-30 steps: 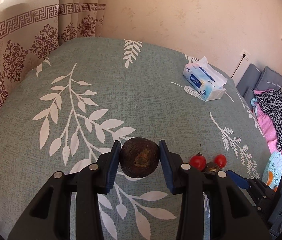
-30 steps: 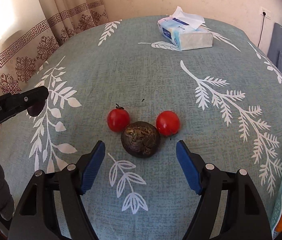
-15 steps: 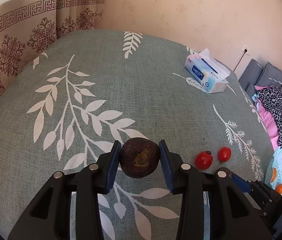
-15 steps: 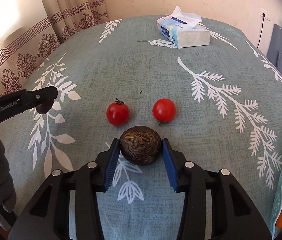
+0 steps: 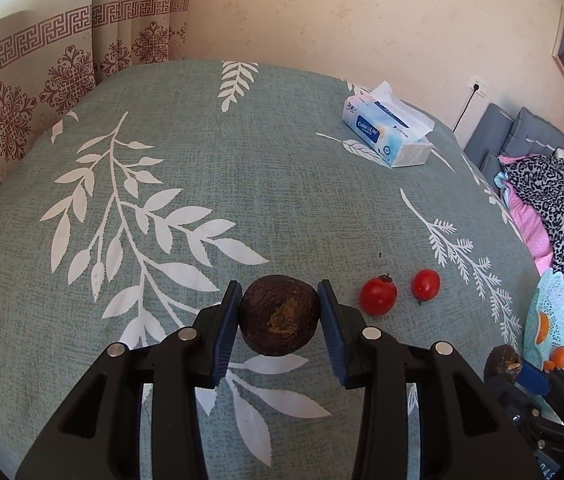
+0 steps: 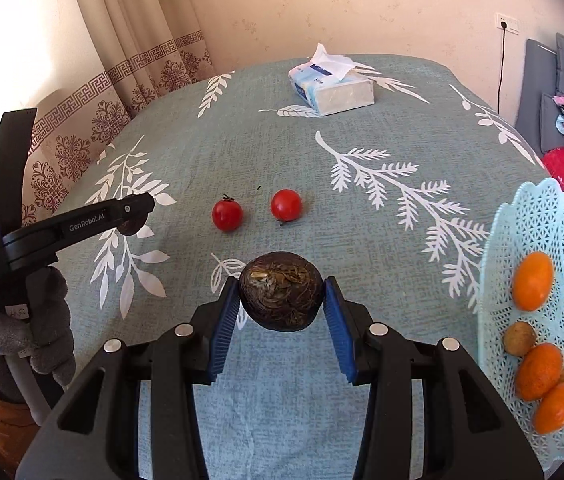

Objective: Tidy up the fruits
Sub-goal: 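Carry the dark fruit into the basket and open the right gripper while the left gripper holds its fruit, then lower the dark brown fruit into the basket and open the left gripper, then move the left gripper to a red tomato and grasp it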

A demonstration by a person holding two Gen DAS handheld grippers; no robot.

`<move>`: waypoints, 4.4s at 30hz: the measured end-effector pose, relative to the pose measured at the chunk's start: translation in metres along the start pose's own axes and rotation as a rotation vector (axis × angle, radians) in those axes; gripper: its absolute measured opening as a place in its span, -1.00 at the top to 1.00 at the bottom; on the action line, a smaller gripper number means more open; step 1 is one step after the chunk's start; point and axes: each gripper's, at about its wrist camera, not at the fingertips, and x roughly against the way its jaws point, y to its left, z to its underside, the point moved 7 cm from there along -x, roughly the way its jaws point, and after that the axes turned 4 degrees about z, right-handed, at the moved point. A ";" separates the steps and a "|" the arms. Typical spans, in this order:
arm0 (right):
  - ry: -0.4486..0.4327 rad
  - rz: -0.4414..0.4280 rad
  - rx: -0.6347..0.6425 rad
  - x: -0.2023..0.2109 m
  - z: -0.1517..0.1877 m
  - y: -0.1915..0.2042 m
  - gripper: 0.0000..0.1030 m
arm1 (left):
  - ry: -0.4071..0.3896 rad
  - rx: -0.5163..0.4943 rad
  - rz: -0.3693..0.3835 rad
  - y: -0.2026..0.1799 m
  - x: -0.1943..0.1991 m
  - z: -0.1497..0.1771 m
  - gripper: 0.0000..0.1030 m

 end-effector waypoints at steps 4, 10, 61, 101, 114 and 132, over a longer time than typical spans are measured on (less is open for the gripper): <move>-0.035 0.016 -0.041 0.019 -0.002 -0.022 0.14 | -0.001 -0.015 0.006 -0.011 0.004 0.005 0.24; -0.077 0.089 -0.131 0.047 0.000 -0.075 0.14 | 0.002 -0.041 0.022 -0.030 0.008 0.011 0.24; -0.290 0.202 -0.469 0.123 0.038 -0.234 -0.25 | 0.135 -0.404 0.314 -0.295 -0.002 0.078 0.23; -0.296 0.155 -0.146 0.104 0.017 -0.112 -0.31 | 0.019 -0.171 -0.044 -0.078 0.006 0.035 -0.26; -0.201 0.084 0.077 0.050 0.009 -0.035 -0.34 | 0.050 -0.169 -0.059 -0.066 -0.039 0.016 -0.26; -0.045 0.068 0.135 -0.018 0.002 -0.016 -0.35 | 0.094 -0.143 0.023 -0.066 -0.059 0.008 0.45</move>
